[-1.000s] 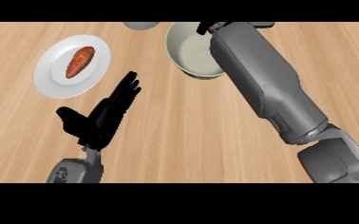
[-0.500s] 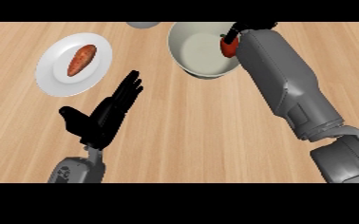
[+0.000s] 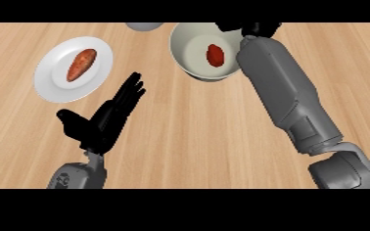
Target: Pick the bell pepper from the placemat and place it in the bowl
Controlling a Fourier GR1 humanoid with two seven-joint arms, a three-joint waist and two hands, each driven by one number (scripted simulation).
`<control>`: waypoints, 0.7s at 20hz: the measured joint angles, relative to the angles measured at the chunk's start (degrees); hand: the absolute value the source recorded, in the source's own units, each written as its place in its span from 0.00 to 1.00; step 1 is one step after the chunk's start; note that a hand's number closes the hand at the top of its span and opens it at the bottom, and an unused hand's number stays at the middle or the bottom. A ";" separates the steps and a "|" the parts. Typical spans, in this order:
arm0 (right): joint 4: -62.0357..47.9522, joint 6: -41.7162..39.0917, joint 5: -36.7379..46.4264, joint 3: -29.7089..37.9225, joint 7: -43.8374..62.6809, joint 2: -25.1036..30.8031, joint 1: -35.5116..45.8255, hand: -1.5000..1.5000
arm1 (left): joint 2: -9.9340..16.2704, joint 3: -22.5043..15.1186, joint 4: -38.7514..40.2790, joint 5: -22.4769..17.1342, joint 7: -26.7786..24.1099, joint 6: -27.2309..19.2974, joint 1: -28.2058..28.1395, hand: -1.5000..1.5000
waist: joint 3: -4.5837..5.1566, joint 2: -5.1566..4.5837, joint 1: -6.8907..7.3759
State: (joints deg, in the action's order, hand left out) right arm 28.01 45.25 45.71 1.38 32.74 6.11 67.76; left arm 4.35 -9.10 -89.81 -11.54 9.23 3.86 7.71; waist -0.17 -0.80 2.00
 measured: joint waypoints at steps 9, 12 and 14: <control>23.97 8.61 -8.51 -6.75 -11.01 -5.12 -11.86 0.00 | 0.34 1.51 0.88 -0.26 -0.51 -0.30 -1.49 0.50 | 0.11 1.43 -2.50; 33.80 10.27 -8.91 -13.24 -10.14 -5.52 -18.08 0.00 | 0.76 2.19 1.27 -0.42 -0.56 -0.17 -1.68 0.50 | 0.14 1.86 -3.31; 39.30 11.43 -7.73 -18.49 -8.77 -5.66 -22.18 0.00 | 0.99 2.46 1.40 -0.46 -0.78 -0.09 -2.40 0.50 | 0.19 2.20 -3.69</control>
State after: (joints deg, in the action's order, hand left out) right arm 67.31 56.68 37.98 -17.11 23.96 0.46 45.58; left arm 5.34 -6.64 -88.41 -12.00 8.45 3.78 5.30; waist 0.01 1.40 -1.69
